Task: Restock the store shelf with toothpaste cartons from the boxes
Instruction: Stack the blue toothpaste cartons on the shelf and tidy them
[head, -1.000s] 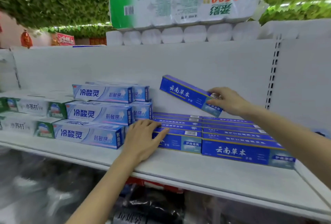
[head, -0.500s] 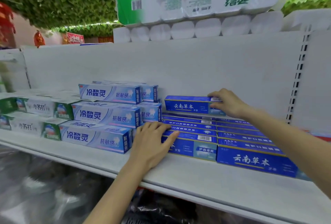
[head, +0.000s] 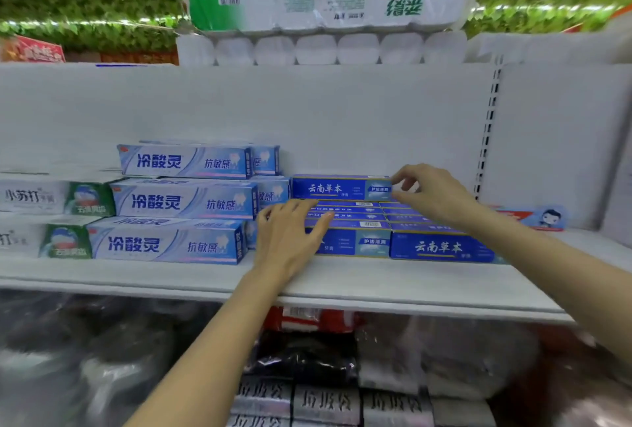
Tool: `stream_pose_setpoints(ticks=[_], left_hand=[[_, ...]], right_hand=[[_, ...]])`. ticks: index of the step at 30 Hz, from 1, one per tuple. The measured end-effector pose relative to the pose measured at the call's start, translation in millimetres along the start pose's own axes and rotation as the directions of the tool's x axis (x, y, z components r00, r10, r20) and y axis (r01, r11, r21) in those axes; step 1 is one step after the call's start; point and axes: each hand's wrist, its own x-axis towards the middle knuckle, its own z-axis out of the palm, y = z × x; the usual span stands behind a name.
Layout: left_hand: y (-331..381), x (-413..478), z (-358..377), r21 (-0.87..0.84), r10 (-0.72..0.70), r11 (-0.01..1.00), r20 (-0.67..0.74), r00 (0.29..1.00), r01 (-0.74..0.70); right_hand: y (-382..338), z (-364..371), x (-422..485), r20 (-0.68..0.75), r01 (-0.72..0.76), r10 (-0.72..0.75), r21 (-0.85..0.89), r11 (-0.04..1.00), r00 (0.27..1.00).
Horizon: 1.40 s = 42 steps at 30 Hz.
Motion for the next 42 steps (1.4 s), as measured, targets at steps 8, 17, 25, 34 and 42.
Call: stream_pose_setpoints(ticks=[8,17,25,34,42], left_hand=[[9,-55,-56,0.04,0.216,0.974,0.153,0.964,-0.225],[30,-116,-103,0.137,0.292,0.935,0.221,0.93,-0.326],[54,-201,-93,0.149,0.323,0.898,0.417,0.85,-0.414],[18,-376,0,0.031,0.235,0.936,0.688,0.687,-0.351],[-64,-555,94,0.061,0.034,0.986,0.833,0.552,-0.153]], right_hand=[[-55,-17,-98,0.22,-0.043,0.06,-0.084,0.996,0.974],[-88,-24,-170,0.444,0.106,0.002,-0.217,0.97,0.896],[-74,-13,-263,0.506,0.066,0.029,-0.17,0.983,0.862],[-23,103,-420,0.714,-0.267,0.238,-0.075,0.961,0.658],[14,260,-573,0.898,-0.41,0.297,-0.15,0.9,0.324]])
